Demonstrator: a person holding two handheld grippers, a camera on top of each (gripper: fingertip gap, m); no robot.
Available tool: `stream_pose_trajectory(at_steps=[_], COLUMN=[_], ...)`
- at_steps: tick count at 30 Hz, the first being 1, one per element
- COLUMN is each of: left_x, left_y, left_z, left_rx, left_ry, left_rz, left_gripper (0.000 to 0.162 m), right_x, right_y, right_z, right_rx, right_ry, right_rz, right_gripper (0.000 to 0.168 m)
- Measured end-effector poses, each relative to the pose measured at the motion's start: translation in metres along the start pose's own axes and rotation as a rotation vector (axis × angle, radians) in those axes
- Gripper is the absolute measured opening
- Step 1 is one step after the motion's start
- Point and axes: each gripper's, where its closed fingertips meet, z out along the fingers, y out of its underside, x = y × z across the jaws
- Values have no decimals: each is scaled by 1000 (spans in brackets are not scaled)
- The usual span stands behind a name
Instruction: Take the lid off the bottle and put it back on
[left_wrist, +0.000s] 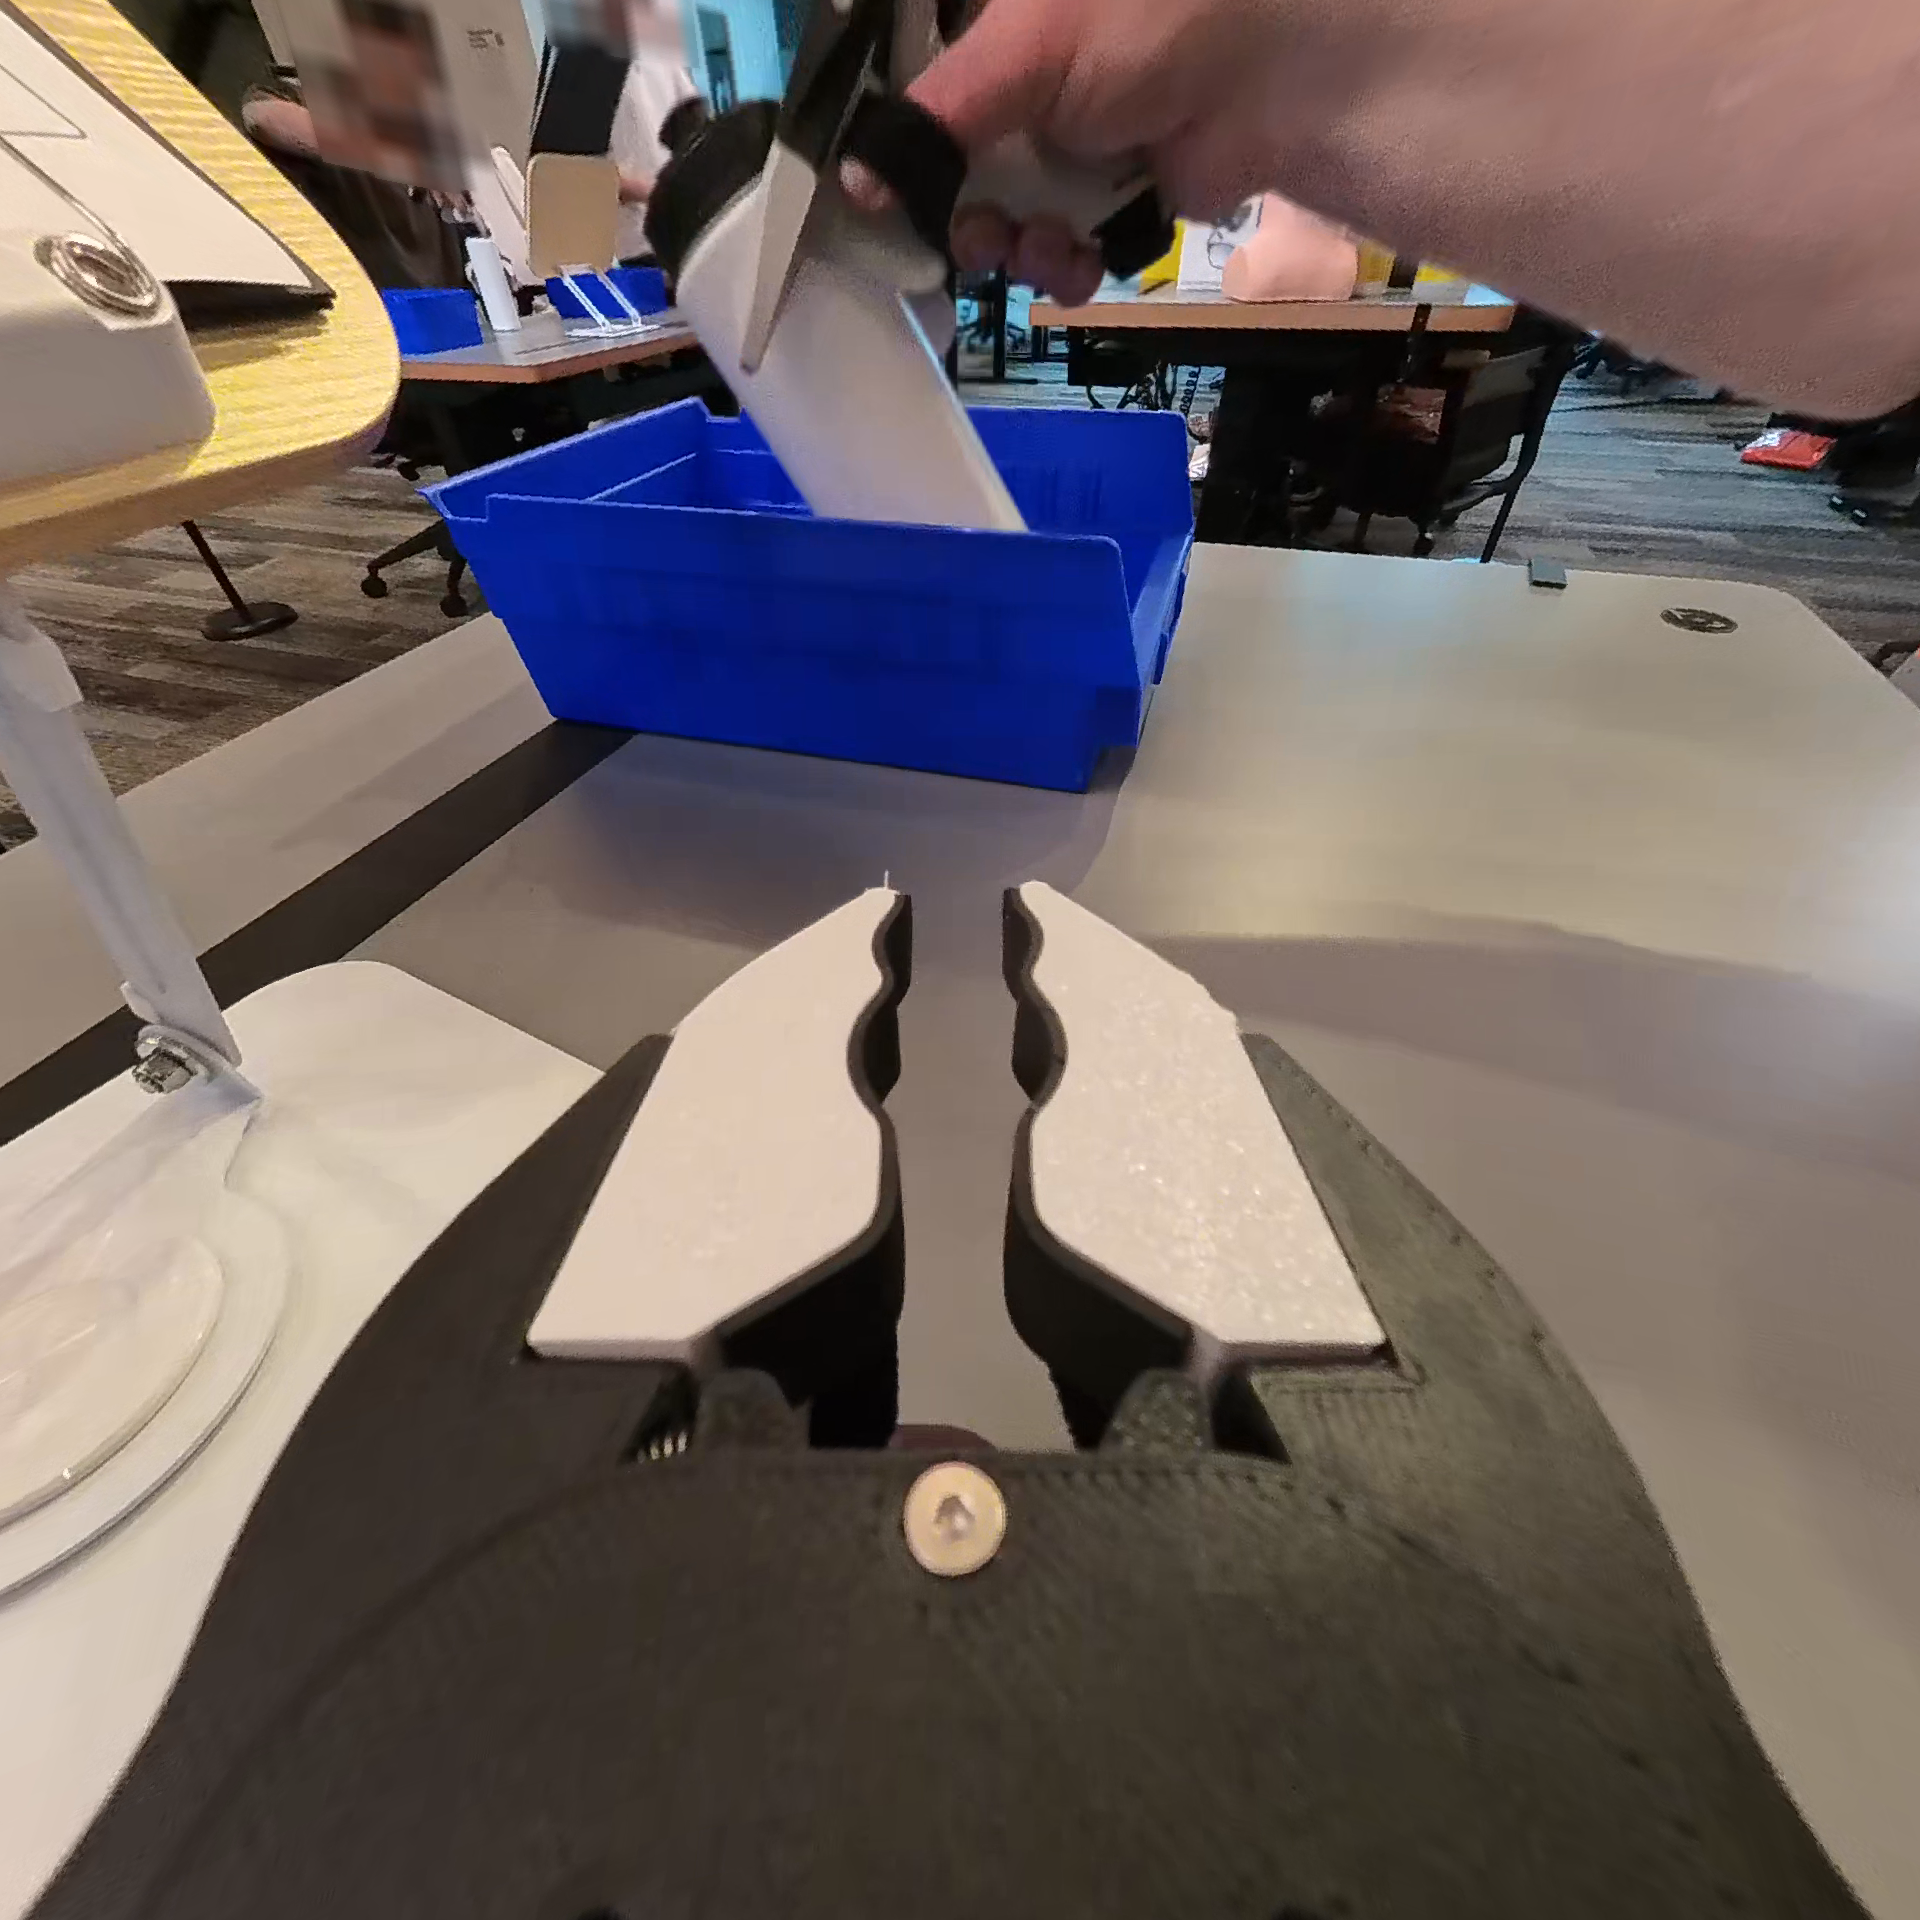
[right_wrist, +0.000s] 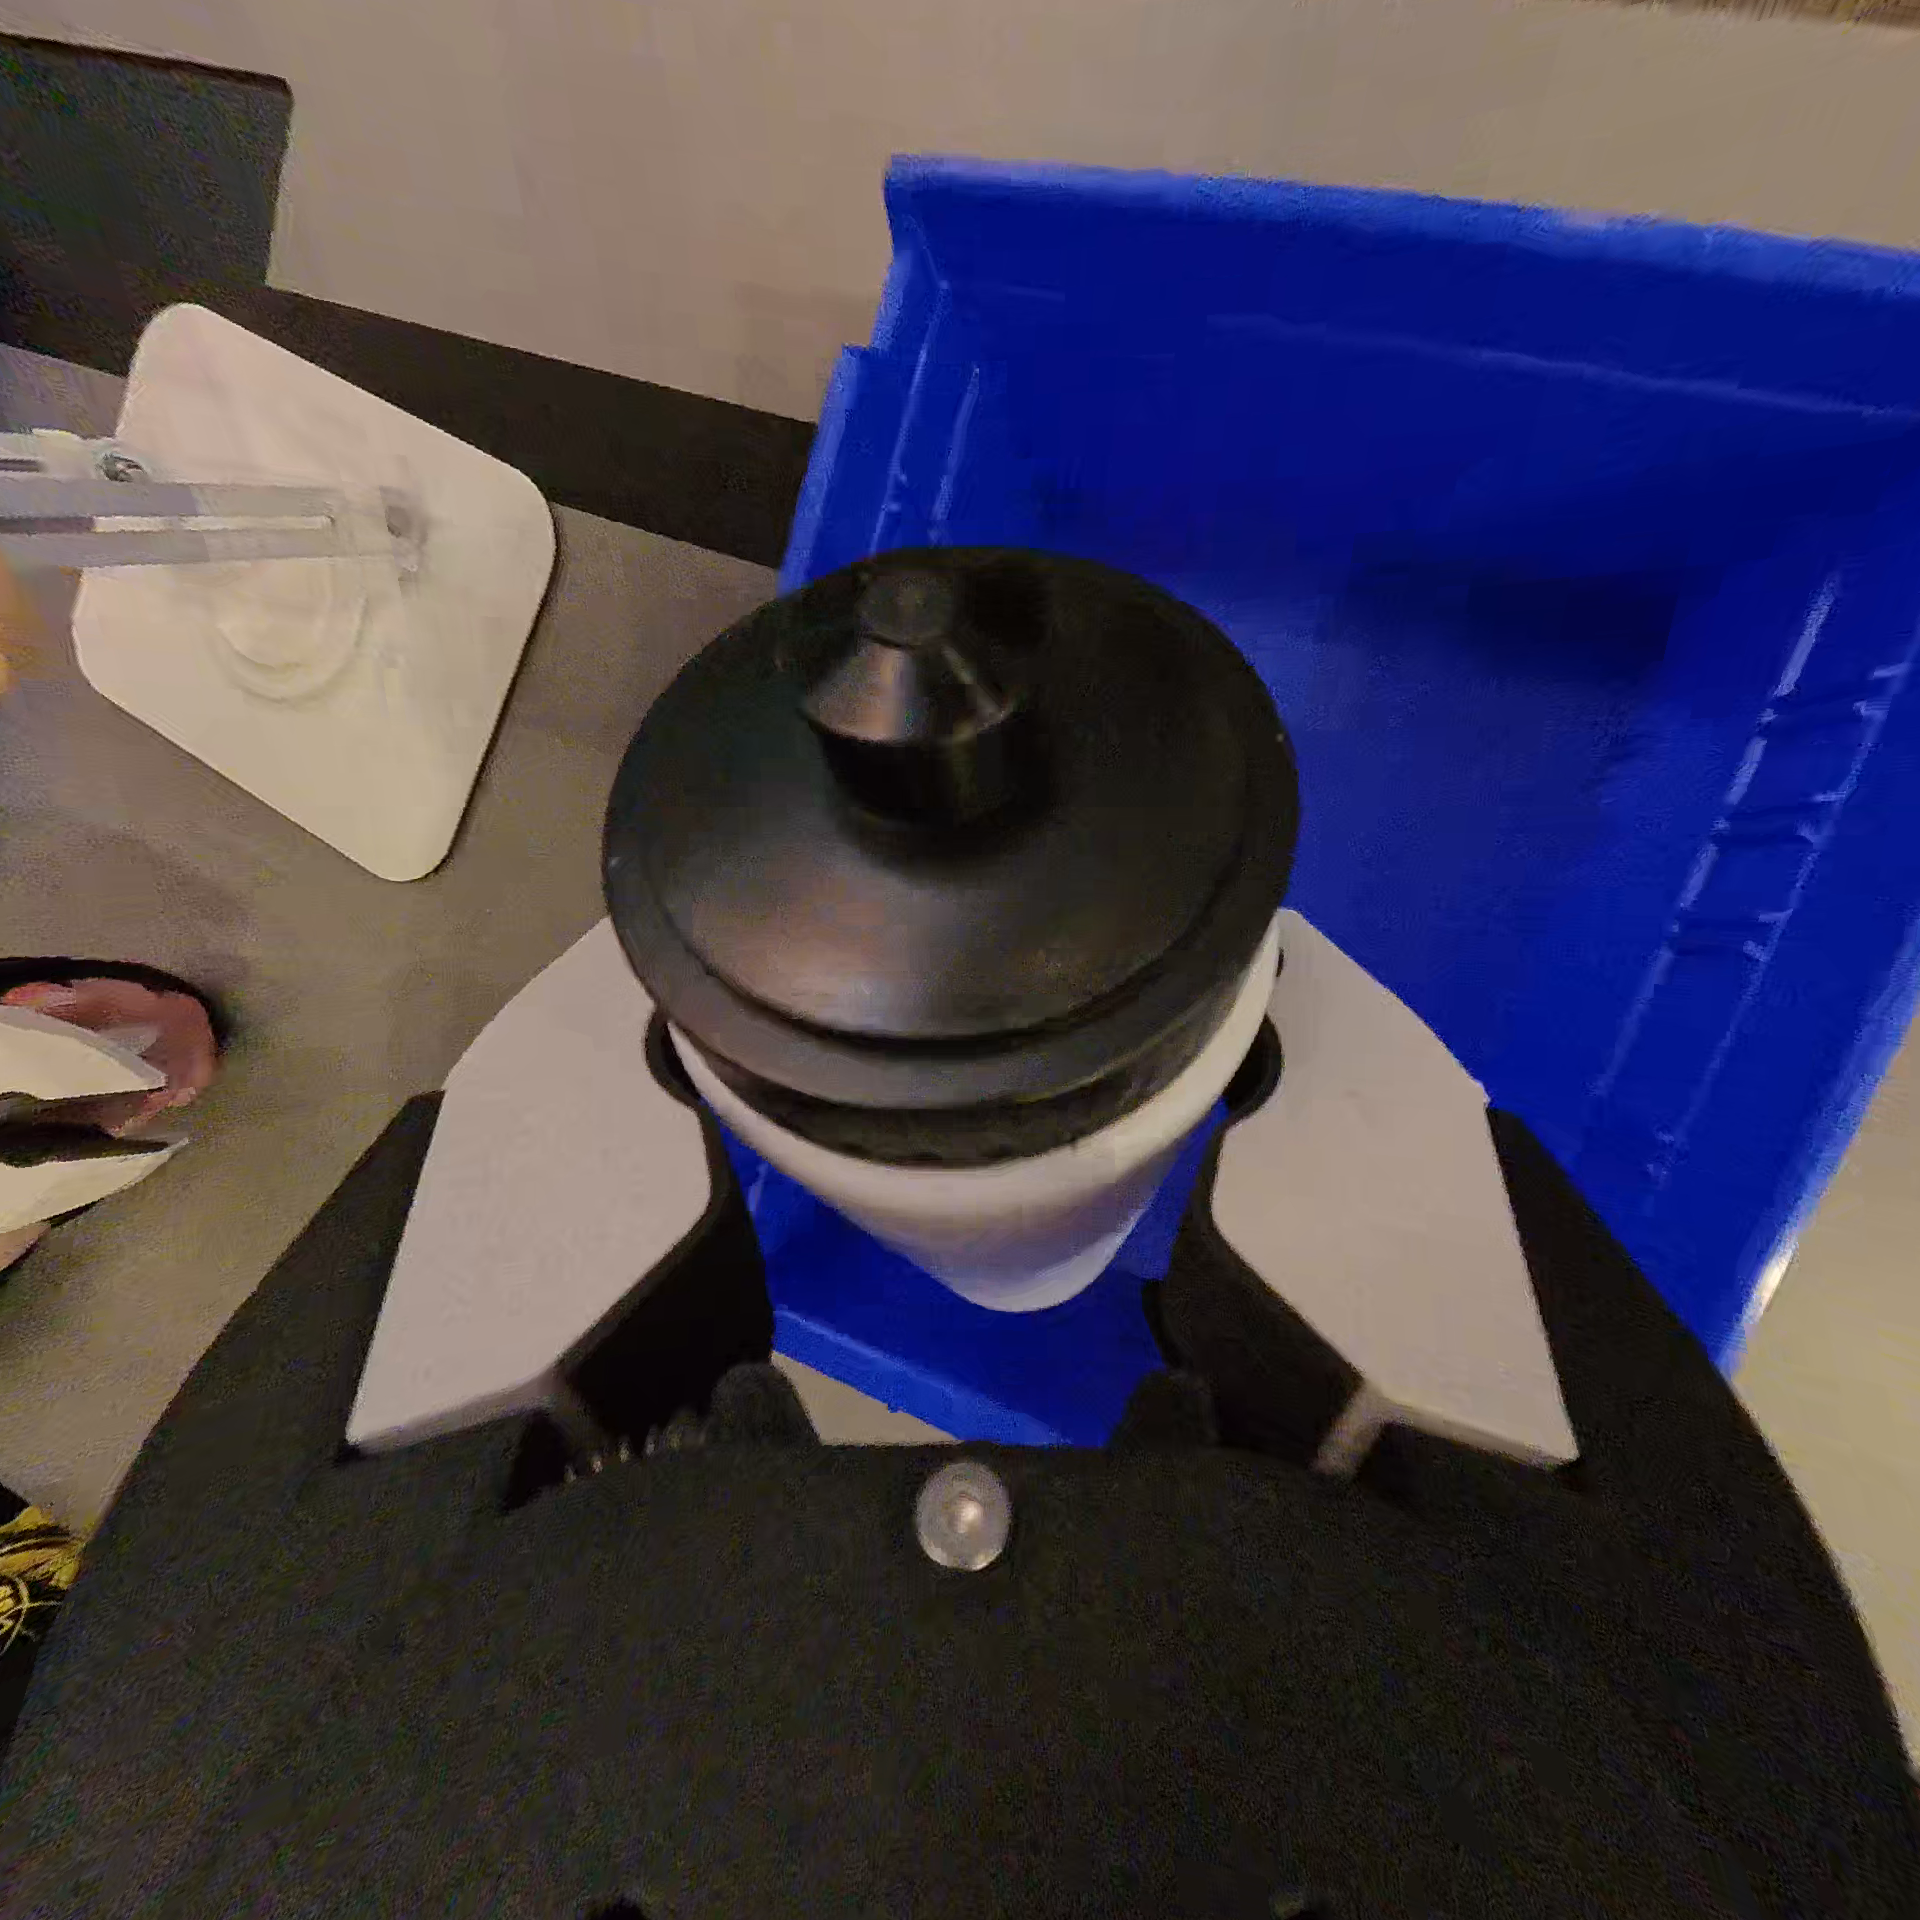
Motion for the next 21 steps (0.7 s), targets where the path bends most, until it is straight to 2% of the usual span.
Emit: stream_pose_trajectory(at_steps=[4,7,9,11,16,21], left_x=[0,0,0,0,-1,-2], left_y=[0,1,1,1,2,2], left_z=[0,1,1,1,2,2], left_rx=[-3,-9,-8,-10,-15,-17], left_ry=[6,11,11,11,12,9], left_rz=[-5,-7,-8,-10,-19,-16], left_gripper=[18,19,19,21,27,30], right_x=[13,20,16,13,-8,-34], right_y=[11,17,20,18,5,25], right_z=[24,42,49,48,10,-39], right_rx=[-83,-125,-141,-112,92,262], right_ry=[-32,-34,-92,-124,-109,20], right_rz=[62,69,87,111,16,-172], right_gripper=[100,91,84,94,94,96])
